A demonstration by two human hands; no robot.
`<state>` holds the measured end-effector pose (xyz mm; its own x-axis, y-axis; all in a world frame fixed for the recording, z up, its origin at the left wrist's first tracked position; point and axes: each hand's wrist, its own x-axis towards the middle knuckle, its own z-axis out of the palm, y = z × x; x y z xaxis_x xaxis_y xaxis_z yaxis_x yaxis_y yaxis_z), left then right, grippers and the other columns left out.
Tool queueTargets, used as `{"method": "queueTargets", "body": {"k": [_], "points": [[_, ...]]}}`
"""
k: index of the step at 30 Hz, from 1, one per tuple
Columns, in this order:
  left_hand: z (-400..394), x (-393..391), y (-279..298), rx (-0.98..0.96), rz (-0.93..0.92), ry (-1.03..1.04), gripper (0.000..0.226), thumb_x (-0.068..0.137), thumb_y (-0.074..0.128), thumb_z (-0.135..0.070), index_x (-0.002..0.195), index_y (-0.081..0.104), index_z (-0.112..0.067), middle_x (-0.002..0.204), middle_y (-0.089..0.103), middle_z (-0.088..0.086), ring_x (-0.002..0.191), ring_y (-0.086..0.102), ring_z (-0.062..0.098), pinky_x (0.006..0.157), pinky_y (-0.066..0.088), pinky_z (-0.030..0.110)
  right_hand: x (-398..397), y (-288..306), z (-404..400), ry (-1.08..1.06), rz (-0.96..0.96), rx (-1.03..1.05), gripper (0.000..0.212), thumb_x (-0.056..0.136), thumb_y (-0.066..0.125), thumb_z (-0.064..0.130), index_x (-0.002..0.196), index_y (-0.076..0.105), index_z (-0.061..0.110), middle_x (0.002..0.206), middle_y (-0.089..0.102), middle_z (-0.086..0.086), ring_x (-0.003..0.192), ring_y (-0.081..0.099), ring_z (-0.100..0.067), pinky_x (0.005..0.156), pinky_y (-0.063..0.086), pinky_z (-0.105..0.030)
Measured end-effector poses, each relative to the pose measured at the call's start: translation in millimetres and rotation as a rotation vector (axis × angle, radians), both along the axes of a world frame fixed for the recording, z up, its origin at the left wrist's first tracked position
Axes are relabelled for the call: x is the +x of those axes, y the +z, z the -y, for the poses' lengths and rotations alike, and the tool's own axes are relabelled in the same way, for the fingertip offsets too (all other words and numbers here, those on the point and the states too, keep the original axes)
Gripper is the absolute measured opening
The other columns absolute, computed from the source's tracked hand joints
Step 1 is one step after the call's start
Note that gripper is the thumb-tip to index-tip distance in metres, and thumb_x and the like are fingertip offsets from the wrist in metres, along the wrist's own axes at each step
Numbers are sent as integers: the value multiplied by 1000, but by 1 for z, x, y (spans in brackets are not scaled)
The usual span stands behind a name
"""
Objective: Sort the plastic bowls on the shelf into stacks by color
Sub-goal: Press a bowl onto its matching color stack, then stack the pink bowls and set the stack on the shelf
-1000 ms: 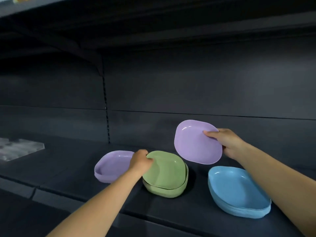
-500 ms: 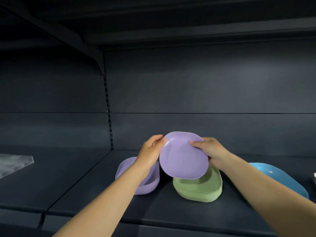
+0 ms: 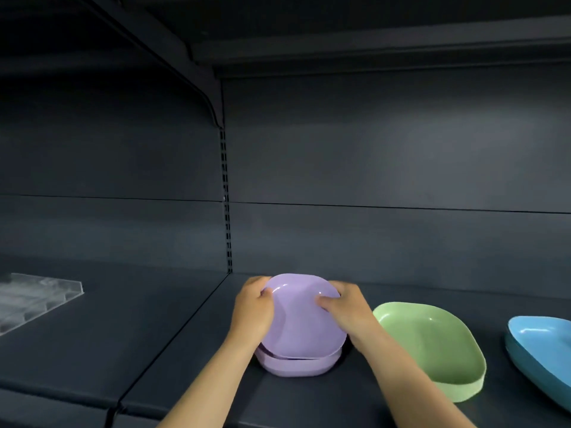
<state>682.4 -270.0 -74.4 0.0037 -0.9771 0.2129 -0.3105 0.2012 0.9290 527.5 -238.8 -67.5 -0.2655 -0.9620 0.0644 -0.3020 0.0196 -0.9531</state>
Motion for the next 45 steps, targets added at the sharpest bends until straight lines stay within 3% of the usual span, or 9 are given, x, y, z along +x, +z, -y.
{"method": "queueTargets", "body": {"k": [5,9,14,20,28,32,37,41,45], "points": [[-1,13,-10,265,-158,-120,34,92,41,1,95,70,-18,97,69,-1,88,61,17,68,44,24,6,-4,2,79,-108,31,26,83,51,0,90,66,20,92,69,1,84,59,-17,69,44,-23],[0,16,-13,264,-171,-184,35,92,44,1,105,67,-22,104,69,-4,95,62,11,69,45,21,9,-8,3,72,-156,56,25,79,50,-1,93,64,14,99,69,-8,85,58,-20,72,44,-29],[4,19,-17,267,-135,-237,46,83,46,8,112,65,-22,109,69,-2,104,62,17,74,47,26,9,-8,3,86,-190,83,33,79,53,-3,83,59,29,97,68,-2,95,62,-23,76,47,-29],[11,20,-20,313,-74,-258,54,80,48,10,116,61,-28,114,64,-6,108,58,16,77,47,25,8,-7,5,97,-226,118,28,78,53,-2,88,62,23,99,68,-6,96,62,-26,73,46,-28],[17,20,-21,321,-2,-253,61,80,52,8,128,54,-30,127,55,-5,115,51,18,88,41,26,7,-7,10,98,-334,168,46,79,58,1,123,57,16,115,63,-6,99,58,-20,76,43,-26],[20,18,6,237,200,-310,62,81,66,-1,135,46,-24,137,49,-2,117,48,13,92,38,23,-3,13,12,91,-631,141,65,82,61,10,142,37,19,138,49,-4,122,51,-20,93,44,-25],[19,-8,58,22,585,-319,61,84,67,-20,138,40,-26,144,41,-1,129,42,16,94,37,23,-48,48,-22,34,-997,80,59,87,61,33,140,40,16,138,50,-7,128,45,-26,101,38,-29],[-9,-58,81,-183,970,-312,66,85,65,-28,142,33,-25,147,34,-2,135,33,19,102,36,31,-112,71,-69,-22,-1181,79,59,90,58,35,142,38,16,146,40,-8,137,31,-27,108,33,-34],[-48,-121,94,-308,1046,-300,69,85,66,-37,143,31,-22,143,37,1,132,37,23,100,37,35,-179,89,-121,-101,-1286,90,59,89,58,38,141,39,19,144,41,-7,135,33,-27,109,34,-36]]}}
